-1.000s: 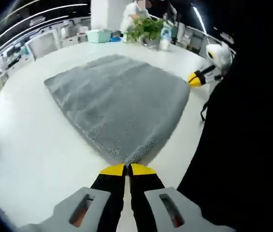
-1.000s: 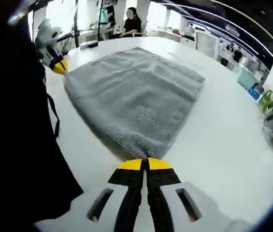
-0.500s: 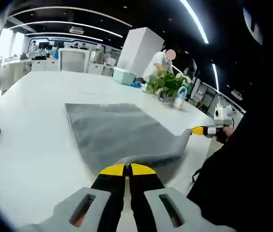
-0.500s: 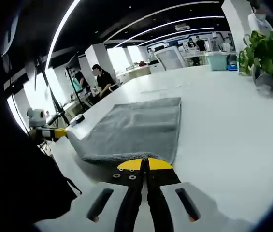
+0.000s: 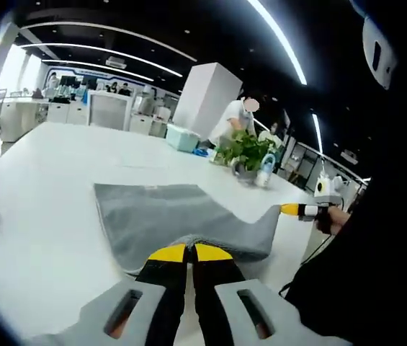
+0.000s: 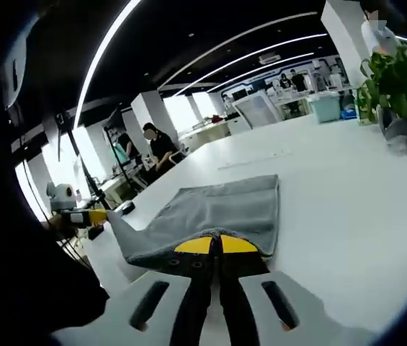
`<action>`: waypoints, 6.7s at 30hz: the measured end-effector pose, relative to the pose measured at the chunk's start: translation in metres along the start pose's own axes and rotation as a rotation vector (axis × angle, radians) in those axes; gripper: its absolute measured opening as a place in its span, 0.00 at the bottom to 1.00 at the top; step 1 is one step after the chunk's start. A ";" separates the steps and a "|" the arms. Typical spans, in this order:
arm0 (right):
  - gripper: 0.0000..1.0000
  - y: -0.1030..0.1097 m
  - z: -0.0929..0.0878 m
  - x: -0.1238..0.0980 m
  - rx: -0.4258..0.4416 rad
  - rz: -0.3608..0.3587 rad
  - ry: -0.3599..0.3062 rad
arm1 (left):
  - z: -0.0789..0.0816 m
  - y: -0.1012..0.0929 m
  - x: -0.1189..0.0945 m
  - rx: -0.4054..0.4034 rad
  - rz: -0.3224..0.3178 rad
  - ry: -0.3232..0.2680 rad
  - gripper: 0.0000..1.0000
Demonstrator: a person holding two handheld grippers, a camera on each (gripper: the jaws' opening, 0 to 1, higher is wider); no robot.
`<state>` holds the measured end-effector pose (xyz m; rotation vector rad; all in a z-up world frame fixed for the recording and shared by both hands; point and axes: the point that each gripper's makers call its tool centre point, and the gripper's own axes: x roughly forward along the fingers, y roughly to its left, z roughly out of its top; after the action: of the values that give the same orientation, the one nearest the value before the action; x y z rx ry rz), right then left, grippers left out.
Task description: Fold the towel on the table until its edges align and the towel forms a compact rectangular stack.
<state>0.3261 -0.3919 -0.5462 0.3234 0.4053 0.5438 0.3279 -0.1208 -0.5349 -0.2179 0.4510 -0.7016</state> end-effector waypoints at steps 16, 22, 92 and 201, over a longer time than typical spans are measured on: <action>0.00 0.000 0.036 0.012 0.040 0.011 -0.127 | 0.039 0.001 0.008 -0.056 -0.061 -0.094 0.02; 0.00 -0.005 0.058 0.003 0.070 0.022 -0.193 | 0.063 -0.006 0.002 -0.091 -0.083 -0.206 0.02; 0.00 -0.004 0.088 -0.005 0.158 0.089 -0.311 | 0.091 0.002 -0.012 -0.254 -0.092 -0.413 0.02; 0.00 -0.104 0.049 0.161 0.042 -0.028 0.178 | 0.048 0.140 0.104 -0.195 0.082 -0.008 0.02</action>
<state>0.5191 -0.3956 -0.5908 0.3098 0.5928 0.5386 0.5003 -0.0828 -0.5739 -0.3836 0.5187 -0.5761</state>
